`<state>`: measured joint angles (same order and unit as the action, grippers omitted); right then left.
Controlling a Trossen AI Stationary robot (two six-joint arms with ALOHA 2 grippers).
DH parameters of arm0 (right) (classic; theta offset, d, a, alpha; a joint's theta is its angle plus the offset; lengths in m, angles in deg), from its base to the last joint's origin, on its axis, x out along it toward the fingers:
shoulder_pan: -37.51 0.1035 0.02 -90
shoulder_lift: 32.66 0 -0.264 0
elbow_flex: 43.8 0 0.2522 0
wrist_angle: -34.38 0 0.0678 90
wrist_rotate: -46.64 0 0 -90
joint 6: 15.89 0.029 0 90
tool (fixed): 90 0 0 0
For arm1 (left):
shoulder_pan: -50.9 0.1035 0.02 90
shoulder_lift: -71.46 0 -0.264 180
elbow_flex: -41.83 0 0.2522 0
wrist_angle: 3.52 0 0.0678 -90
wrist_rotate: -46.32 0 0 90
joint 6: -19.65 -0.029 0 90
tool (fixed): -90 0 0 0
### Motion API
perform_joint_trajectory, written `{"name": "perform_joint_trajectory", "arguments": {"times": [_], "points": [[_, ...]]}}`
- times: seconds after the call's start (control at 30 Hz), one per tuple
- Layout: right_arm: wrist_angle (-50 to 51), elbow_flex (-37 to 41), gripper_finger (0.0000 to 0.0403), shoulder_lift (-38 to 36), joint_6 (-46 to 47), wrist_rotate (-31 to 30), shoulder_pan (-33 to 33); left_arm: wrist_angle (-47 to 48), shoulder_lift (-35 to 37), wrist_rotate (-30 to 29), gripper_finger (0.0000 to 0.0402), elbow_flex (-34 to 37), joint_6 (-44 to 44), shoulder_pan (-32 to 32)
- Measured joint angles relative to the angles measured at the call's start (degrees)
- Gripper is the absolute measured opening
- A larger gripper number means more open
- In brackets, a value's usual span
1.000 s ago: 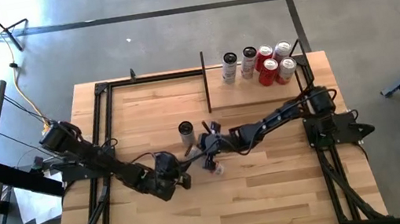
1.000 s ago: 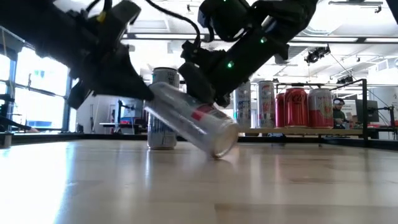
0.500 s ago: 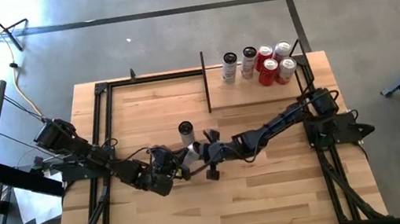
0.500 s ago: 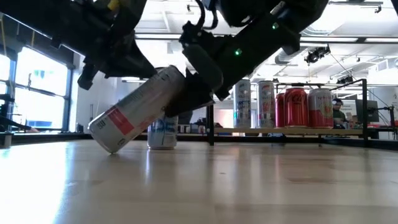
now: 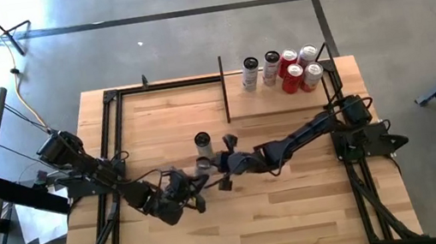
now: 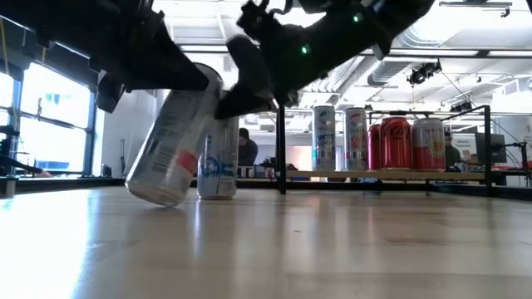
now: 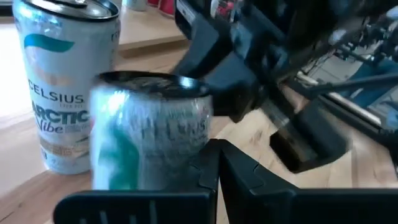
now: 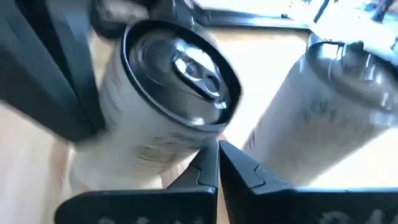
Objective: Place canned beverage on shelf
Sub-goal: Put the peach vibe soda can on the shelf aligned with the other peach vibe soda can
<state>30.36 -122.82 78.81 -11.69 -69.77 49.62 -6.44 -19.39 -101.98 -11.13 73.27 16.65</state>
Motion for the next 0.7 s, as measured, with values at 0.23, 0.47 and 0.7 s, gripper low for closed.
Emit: {"name": "perform_joint_trajectory", "arguments": {"times": [0.23, 0.47, 0.7], "points": [[-0.44, -1.04, 0.0000, 0.19, -2.40, 1.11, 0.89, -0.46, 0.02, -0.64, 0.0000, 0.05, -1.27, -0.03], [-0.15, -2.46, 0.0000, 0.25, -4.25, 2.30, 2.35, -0.77, 0.04, -1.70, 0.0000, 0.11, -2.87, -0.37], [0.82, -2.49, 0.0000, 0.32, -4.26, 2.70, 2.36, -0.64, 0.04, -0.40, 0.0000, 0.11, -4.32, -0.64]]}}
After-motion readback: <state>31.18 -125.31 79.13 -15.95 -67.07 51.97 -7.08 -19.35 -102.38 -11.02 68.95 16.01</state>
